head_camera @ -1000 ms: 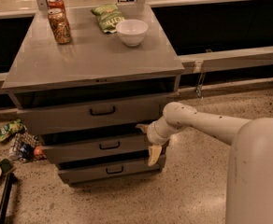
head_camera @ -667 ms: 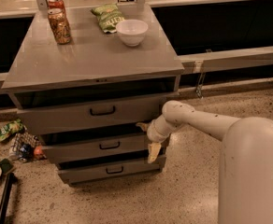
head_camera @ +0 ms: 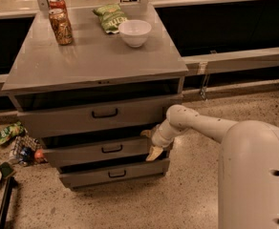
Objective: Open middle drawer
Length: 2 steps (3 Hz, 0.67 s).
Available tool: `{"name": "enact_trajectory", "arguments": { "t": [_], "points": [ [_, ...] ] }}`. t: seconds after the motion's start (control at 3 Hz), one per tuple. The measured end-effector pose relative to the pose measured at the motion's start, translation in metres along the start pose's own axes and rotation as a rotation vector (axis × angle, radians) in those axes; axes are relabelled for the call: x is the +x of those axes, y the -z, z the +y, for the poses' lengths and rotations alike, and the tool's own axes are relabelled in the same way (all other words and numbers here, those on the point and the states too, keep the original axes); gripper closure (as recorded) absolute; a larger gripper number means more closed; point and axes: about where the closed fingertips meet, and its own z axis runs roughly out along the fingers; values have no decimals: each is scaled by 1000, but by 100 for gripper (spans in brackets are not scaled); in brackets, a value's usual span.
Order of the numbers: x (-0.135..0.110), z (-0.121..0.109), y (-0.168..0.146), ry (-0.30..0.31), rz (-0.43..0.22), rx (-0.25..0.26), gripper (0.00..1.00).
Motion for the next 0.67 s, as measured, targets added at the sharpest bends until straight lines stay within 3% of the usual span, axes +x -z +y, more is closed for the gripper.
{"name": "enact_trajectory", "arguments": {
  "t": [0.33,0.67],
  "points": [
    [5,6,6,-16,19,-3,60],
    [1,29,23,-24,41,-55,83]
  ]
}}
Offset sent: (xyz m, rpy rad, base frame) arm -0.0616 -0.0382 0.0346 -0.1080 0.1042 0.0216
